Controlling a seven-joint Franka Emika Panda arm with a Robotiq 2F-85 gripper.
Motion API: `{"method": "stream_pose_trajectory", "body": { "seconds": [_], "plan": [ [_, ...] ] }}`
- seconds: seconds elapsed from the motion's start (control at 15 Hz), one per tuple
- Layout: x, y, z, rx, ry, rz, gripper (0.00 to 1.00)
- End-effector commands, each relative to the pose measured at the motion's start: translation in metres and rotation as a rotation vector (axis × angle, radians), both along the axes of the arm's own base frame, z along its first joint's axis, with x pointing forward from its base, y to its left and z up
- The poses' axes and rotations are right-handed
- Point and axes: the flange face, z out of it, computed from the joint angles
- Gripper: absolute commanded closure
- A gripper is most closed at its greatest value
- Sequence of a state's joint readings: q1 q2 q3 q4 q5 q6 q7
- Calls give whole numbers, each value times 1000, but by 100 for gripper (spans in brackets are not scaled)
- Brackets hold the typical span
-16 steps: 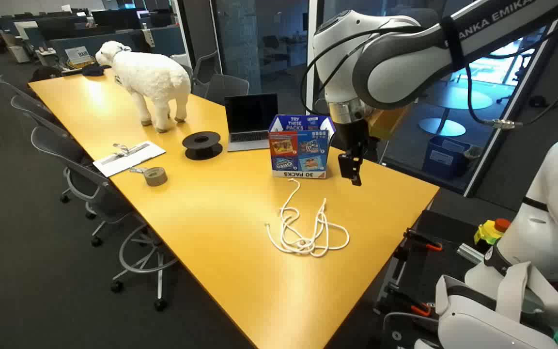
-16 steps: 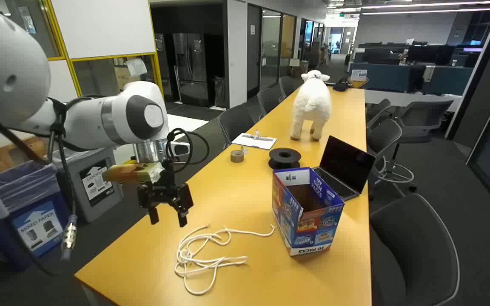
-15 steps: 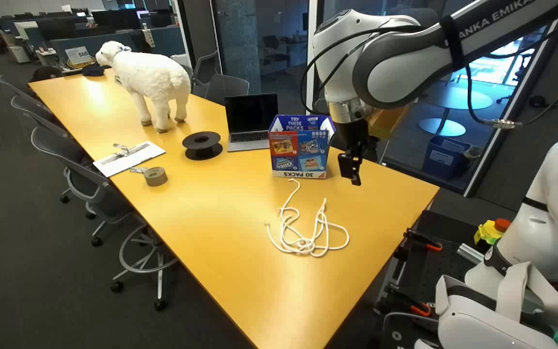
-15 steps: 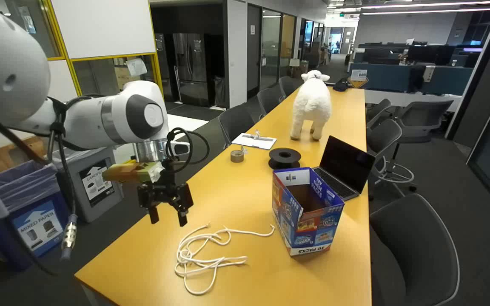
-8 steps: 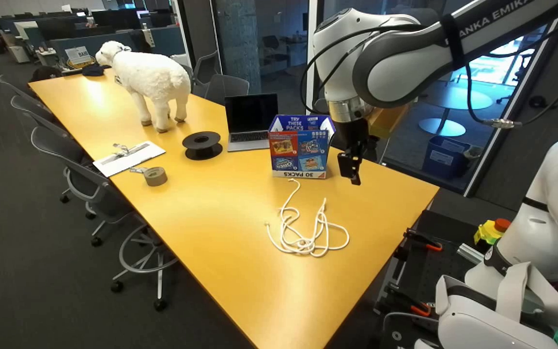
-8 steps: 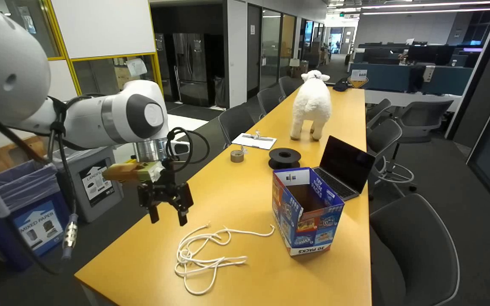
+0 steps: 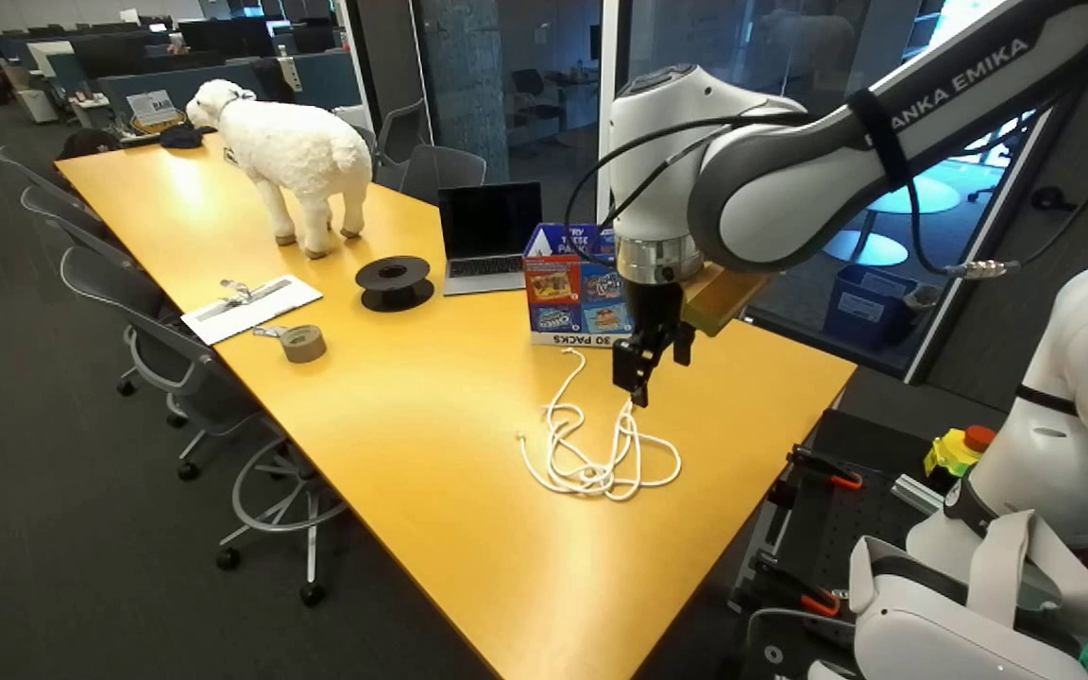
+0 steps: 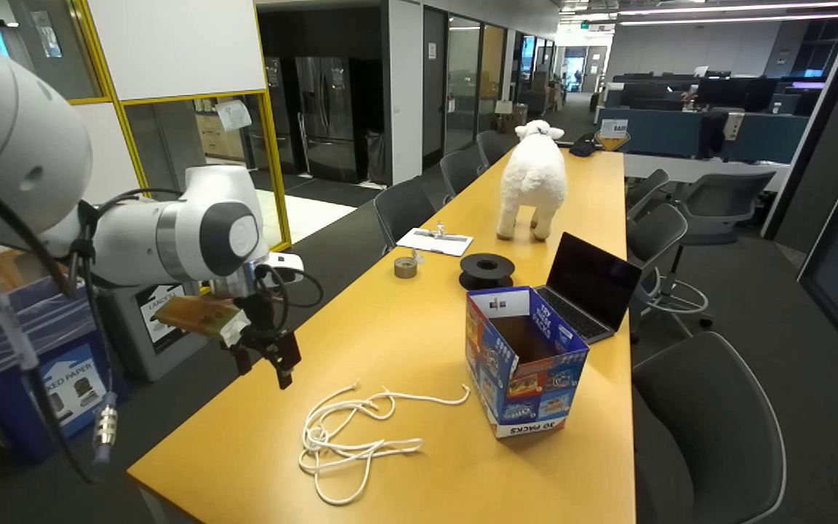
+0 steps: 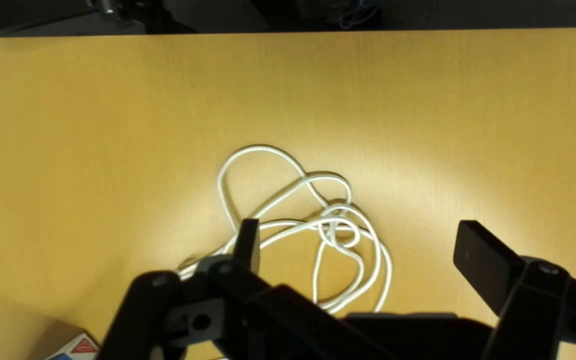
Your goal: Put the strings in the blue box
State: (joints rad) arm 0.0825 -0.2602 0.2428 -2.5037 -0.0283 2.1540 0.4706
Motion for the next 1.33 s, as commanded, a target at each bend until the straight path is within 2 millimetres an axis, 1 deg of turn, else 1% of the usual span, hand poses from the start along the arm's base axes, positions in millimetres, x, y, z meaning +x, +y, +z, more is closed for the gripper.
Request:
{"method": "stream_pose_trajectory", "body": {
  "seconds": [0.0,0.33,0.47,0.6,0.73,0.87,1.0,1.13,1.27],
  "plan": [
    [0,34,-38,94,-60,9,0],
    [1,74,-100,181,-112,176,0],
    [8,84,-119,207,-129,268,0],
    [17,88,-138,224,-134,350,0],
    [29,85,-158,234,-114,414,0],
    [40,74,-176,229,-87,459,0],
    [53,59,-190,238,-74,484,0],
    [63,41,-198,239,-66,506,0],
    [74,24,-200,244,-74,524,0]
  ]
}}
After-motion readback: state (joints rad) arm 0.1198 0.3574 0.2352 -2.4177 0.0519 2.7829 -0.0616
